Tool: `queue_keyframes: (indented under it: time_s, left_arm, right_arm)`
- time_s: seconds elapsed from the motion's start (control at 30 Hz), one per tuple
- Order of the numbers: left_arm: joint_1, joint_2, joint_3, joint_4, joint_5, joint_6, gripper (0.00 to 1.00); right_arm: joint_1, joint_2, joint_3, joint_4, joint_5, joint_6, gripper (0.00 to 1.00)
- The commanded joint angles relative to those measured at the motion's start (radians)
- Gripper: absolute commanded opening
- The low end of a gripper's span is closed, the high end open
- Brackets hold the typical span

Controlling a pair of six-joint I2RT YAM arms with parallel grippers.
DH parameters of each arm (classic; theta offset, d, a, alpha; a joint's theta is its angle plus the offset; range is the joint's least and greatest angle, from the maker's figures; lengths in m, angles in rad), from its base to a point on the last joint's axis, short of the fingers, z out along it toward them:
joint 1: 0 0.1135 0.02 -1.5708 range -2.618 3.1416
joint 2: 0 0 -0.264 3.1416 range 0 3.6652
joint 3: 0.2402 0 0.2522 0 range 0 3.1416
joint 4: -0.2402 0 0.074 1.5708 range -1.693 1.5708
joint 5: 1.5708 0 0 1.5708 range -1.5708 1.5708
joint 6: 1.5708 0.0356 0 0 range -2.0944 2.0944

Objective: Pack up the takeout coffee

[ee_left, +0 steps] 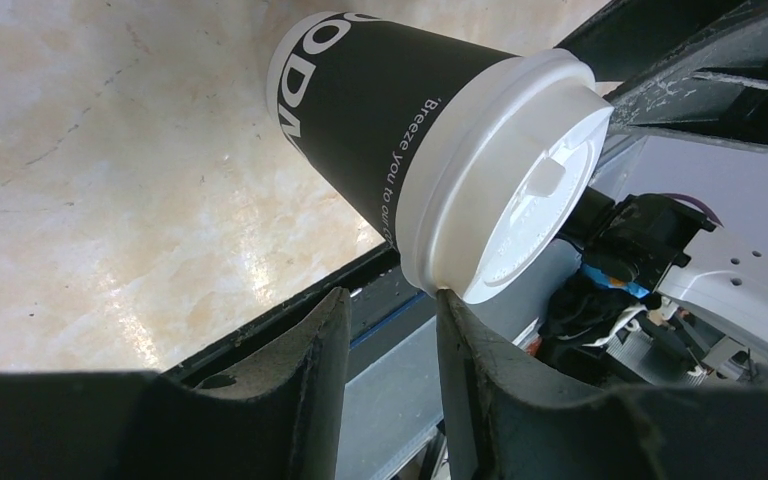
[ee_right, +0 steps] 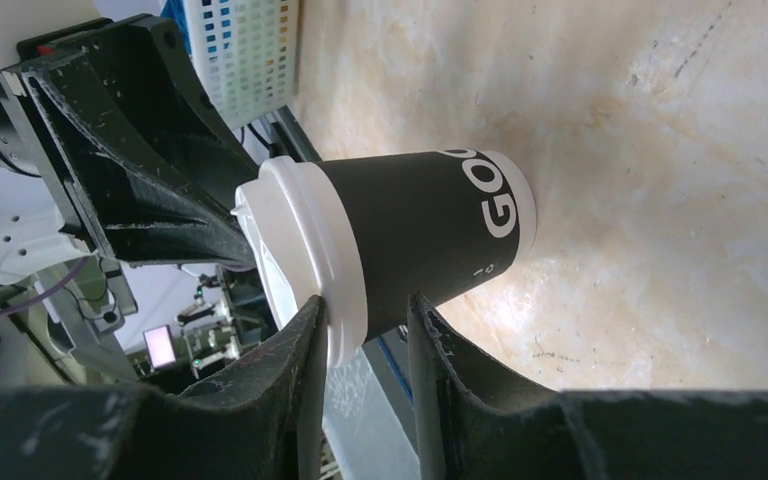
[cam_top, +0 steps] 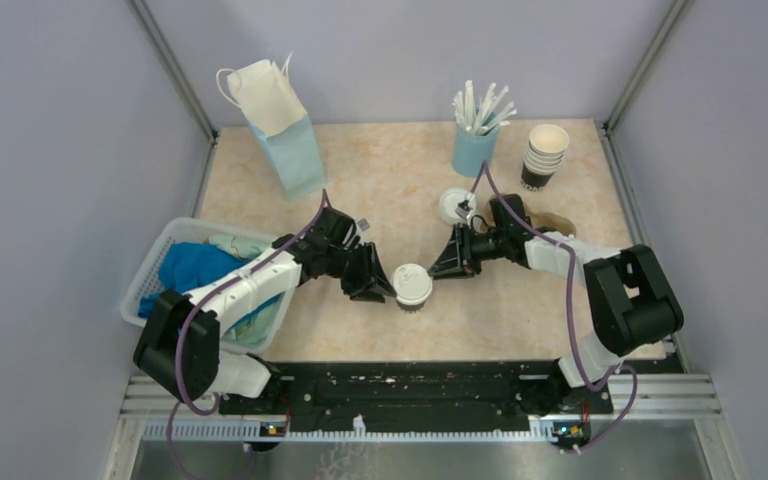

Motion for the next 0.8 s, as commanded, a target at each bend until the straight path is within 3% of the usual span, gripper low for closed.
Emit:
queue_keyframes:
  time_s: [0.0, 0.53, 0.67, 0.77]
  left_arm:
    - [-0.009, 0.047, -0.077, -0.06, -0.121, 0.043, 0.42]
    - [-0.009, -0.02, 0.117, -0.167, -0.143, 0.113, 0.48]
    - [-0.009, -0.046, 0.139, -0.173, -0.132, 0.117, 0.52]
    - [-0.009, -0.069, 0.161, -0.184, -0.127, 0.123, 0.55]
  right_arm:
    - [0.033, 0.074, -0.107, -0.086, 0.259, -0.082, 0.31]
    - [0.032, -0.092, 0.143, -0.276, 0.177, -0.054, 0.37]
    - [0.033, -0.116, 0.192, -0.336, 0.203, -0.075, 0.43]
    - [0.037, -0.141, 0.222, -0.391, 0.247, -0.118, 0.53]
